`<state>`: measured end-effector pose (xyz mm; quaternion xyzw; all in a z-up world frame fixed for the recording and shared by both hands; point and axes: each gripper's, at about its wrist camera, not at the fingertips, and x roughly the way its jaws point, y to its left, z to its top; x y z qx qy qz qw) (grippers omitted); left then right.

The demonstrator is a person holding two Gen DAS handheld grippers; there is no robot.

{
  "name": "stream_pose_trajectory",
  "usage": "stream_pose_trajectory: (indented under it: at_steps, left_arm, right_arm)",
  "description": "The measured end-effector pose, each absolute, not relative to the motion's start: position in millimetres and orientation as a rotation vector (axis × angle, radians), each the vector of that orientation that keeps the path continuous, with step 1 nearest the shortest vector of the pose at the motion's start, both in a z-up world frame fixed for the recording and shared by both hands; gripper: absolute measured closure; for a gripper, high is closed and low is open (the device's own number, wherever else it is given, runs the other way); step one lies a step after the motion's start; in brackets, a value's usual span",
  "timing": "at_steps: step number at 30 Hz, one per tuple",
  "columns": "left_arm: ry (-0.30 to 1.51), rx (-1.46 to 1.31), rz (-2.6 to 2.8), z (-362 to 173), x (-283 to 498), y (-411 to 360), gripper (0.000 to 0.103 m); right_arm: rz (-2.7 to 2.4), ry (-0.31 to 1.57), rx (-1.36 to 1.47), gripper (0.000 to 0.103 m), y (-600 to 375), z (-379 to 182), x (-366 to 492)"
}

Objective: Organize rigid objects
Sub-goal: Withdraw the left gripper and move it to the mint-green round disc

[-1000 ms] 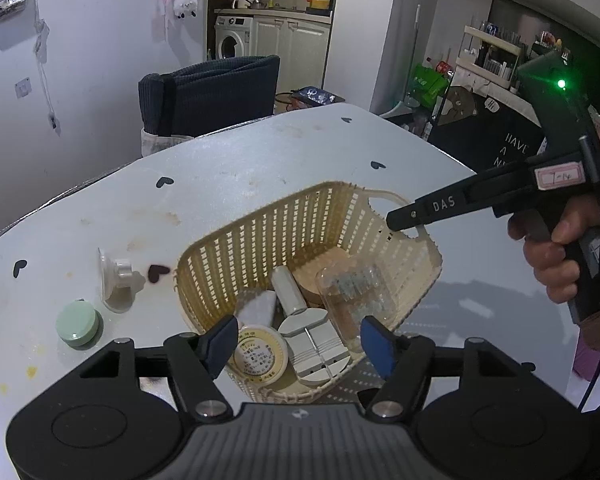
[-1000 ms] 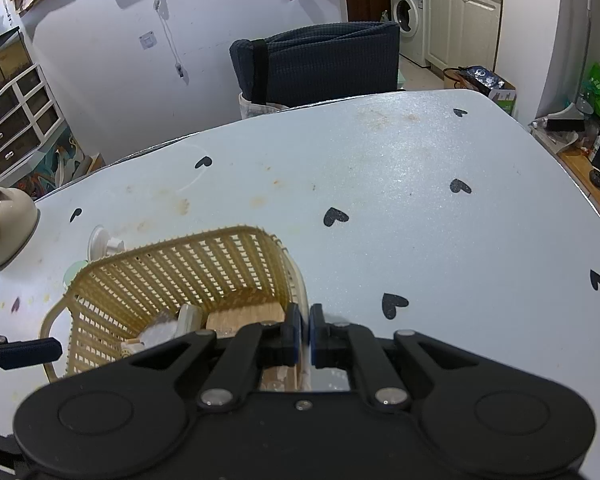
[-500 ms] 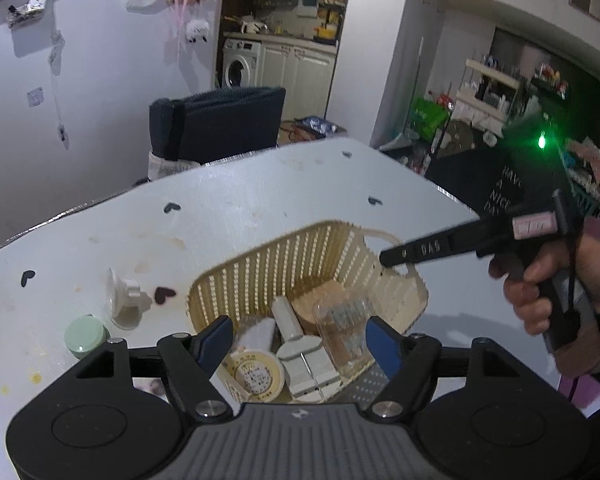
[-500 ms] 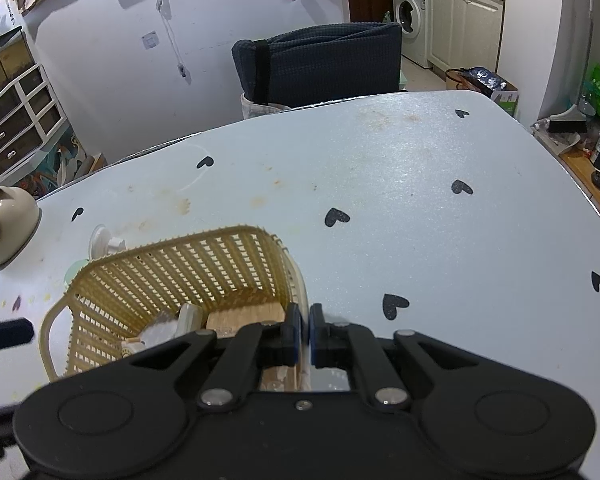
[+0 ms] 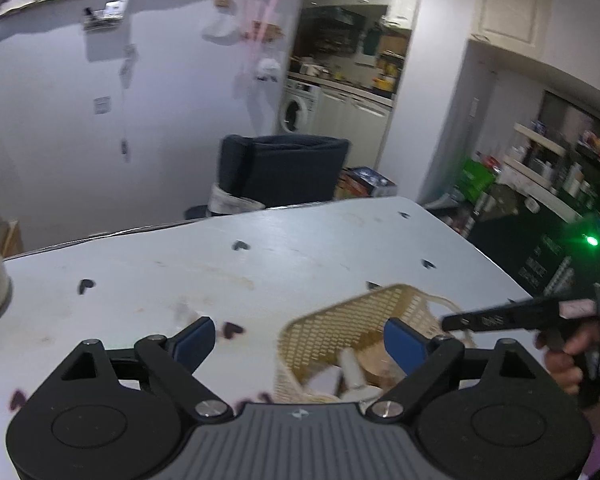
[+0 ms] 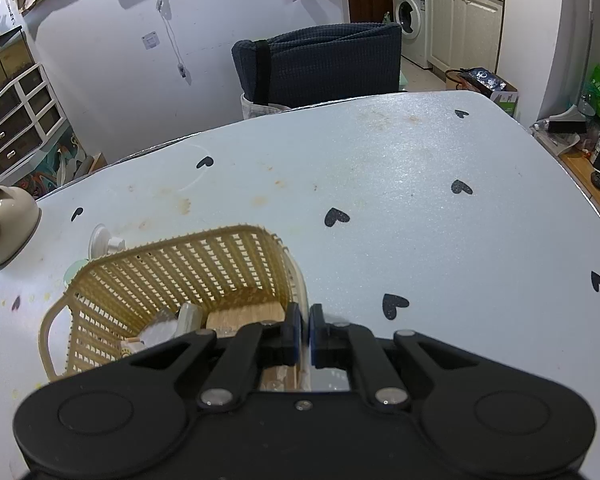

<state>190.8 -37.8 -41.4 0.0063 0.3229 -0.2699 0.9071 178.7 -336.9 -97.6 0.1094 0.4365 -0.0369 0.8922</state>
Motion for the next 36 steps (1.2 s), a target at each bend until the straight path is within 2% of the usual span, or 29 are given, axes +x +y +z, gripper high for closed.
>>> stream_pose_trajectory:
  at_steps: [7,26,29,31,33,36]
  left_arm:
    - [0.666,-0.024,-0.453,-54.7,214.0,-12.1,0.0]
    - [0.792,0.015,-0.299,-144.3,276.8,9.6,0.0]
    - [0.792,0.045,-0.305,-153.2,285.0,8.5,0.009]
    - [0.796,0.049,-0.308,-157.4,290.2,8.9,0.021]
    - [0.801,0.059,-0.306,-162.5,295.3,8.1,0.028]
    - [0.802,0.073,-0.297,-167.9,301.0,7.6,0.031]
  right_arm:
    - [-0.079,0.908,0.234,0.098,-337.2,-97.6,178.5]
    - [-0.085,0.921,0.245,0.098,-338.7,-96.5,180.9]
    - [-0.088,0.925,0.245,0.098,-338.4,-96.4,181.5]
    - [-0.091,0.926,0.245,0.098,-338.1,-96.4,181.8]
    - [-0.093,0.926,0.246,0.098,-338.0,-96.3,181.9]
    - [-0.097,0.927,0.248,0.098,-337.8,-96.1,181.9]
